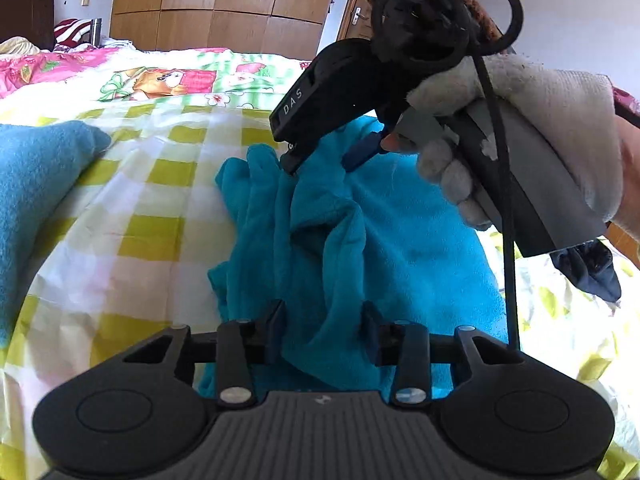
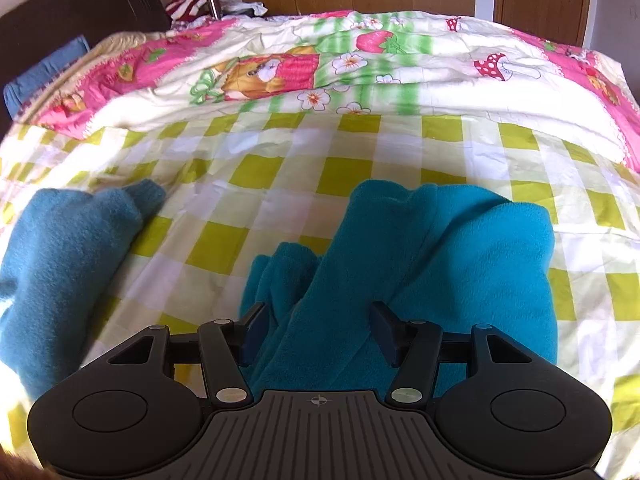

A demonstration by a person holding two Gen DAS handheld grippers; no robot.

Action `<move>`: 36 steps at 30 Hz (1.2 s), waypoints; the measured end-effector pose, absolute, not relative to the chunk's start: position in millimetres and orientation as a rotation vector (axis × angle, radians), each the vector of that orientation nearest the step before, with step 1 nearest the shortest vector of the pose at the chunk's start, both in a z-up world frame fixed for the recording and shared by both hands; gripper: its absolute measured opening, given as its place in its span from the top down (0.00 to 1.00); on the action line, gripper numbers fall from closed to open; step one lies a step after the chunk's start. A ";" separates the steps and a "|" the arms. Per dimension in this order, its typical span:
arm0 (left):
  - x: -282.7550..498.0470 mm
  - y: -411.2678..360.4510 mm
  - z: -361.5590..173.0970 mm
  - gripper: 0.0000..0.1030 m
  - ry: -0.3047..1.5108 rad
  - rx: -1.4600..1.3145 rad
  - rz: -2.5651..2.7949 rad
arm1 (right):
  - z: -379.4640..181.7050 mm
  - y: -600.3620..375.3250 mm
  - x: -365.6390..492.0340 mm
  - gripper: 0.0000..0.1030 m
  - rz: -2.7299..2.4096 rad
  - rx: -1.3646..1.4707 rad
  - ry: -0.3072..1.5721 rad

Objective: Fold small clothes

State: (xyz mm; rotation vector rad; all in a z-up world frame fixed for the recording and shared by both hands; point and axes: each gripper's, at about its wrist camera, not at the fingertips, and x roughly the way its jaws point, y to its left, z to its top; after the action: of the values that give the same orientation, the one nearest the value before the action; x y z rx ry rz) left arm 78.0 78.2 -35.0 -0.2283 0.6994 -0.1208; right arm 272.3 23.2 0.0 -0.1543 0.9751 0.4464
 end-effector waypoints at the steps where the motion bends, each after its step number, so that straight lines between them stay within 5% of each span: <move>1: 76.2 78.7 -34.3 0.49 0.686 -0.231 -0.125 | -4.3 26.4 273.4 0.46 0.424 -0.194 0.985; 12: 66.5 68.2 -31.7 0.57 0.638 -0.182 -0.141 | -13.2 45.0 261.1 0.30 0.400 -0.332 1.020; 15: 64.6 72.0 -31.2 0.48 0.635 -0.200 -0.129 | -22.3 52.8 263.7 0.37 0.375 -0.386 1.028; 19: 70.8 71.0 -34.7 0.47 0.657 -0.193 -0.091 | -20.2 42.7 263.9 0.78 0.379 -0.330 1.045; 24: 73.4 76.8 -37.3 0.60 0.675 -0.234 -0.102 | -6.7 20.5 260.3 0.87 0.394 -0.229 1.035; 29: 68.6 67.1 -35.4 0.66 0.651 -0.190 -0.119 | 0.5 16.1 256.9 0.77 0.414 -0.175 1.042; 31: 65.9 64.8 -34.5 0.67 0.637 -0.189 -0.139 | -2.9 22.9 257.8 0.54 0.433 -0.174 1.068; 33: 64.7 64.3 -34.4 0.68 0.630 -0.190 -0.149 | -8.4 32.8 254.6 0.46 0.442 -0.210 1.071; 36: 63.6 68.9 -34.0 0.68 0.625 -0.216 -0.156 | -20.9 47.9 250.7 0.50 0.399 -0.317 1.057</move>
State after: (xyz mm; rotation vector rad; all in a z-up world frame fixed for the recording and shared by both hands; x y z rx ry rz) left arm 63.6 68.9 -34.0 -0.2162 0.6255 -0.1564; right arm 250.7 47.9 -20.9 -0.3168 1.0570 0.3994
